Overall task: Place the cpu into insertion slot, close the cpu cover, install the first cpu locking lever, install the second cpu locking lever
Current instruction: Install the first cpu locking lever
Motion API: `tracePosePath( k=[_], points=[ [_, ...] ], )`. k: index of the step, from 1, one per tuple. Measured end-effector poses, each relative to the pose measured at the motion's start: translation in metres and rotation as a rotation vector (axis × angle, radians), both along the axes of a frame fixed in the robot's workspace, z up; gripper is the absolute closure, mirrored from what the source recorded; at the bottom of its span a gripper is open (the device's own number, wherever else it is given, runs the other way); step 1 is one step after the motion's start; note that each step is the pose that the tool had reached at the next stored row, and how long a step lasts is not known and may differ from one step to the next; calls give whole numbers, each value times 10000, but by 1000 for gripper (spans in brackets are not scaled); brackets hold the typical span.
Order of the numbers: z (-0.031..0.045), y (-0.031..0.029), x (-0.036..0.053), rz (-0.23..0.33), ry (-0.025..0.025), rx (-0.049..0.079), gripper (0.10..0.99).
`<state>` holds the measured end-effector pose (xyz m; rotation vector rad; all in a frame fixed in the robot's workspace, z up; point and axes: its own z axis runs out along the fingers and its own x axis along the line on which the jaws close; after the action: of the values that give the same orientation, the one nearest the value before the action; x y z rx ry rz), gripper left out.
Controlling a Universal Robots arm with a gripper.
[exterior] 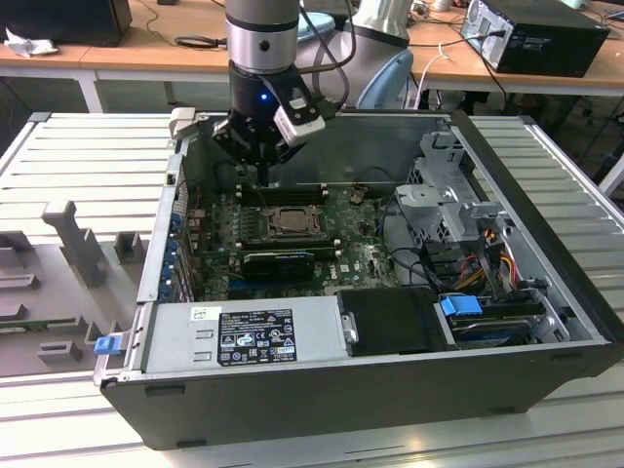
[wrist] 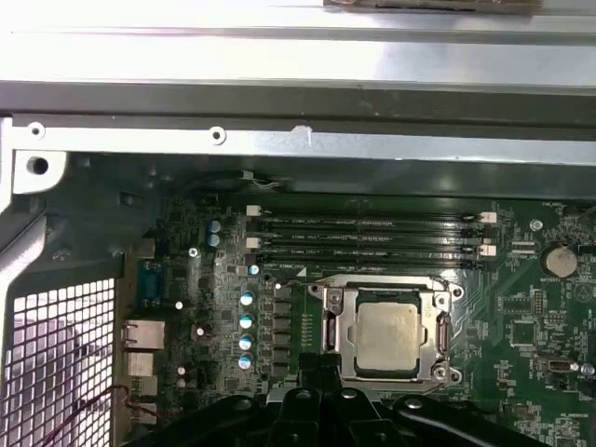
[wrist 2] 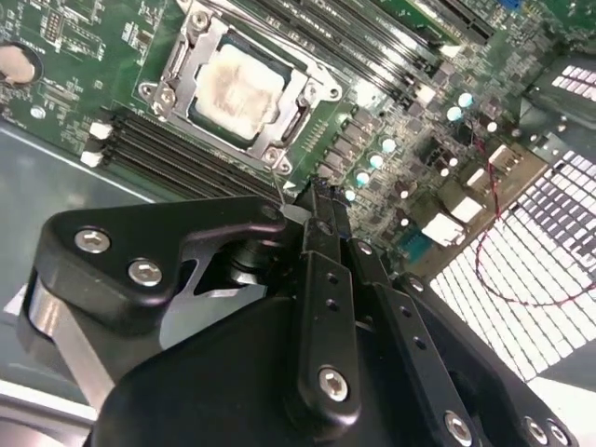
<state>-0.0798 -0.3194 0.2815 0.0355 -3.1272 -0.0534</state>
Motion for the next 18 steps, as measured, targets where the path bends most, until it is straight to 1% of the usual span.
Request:
tracePosePath(
  k=[1, 2, 3, 5, 7, 8, 13, 14, 18],
  points=[
    [-11, 0, -1, 4, -18, -1, 980],
    [-38, 0, -7, 16, -43, 0, 980],
    [-53, 0, -27, 23, -63, 0, 980],
    [-79, 0, -134, 32, -98, 0, 980],
    [-92, 0, -203, 35, -104, 1, 980],
    [-110, 1, -229, 42, -105, 5, 980],
    [-167, 24, -274, 86, -104, 46, 980],
    [-174, 40, -283, 98, -104, 53, 980],
    [-205, 148, -303, 153, -105, 64, 980]
  ],
)
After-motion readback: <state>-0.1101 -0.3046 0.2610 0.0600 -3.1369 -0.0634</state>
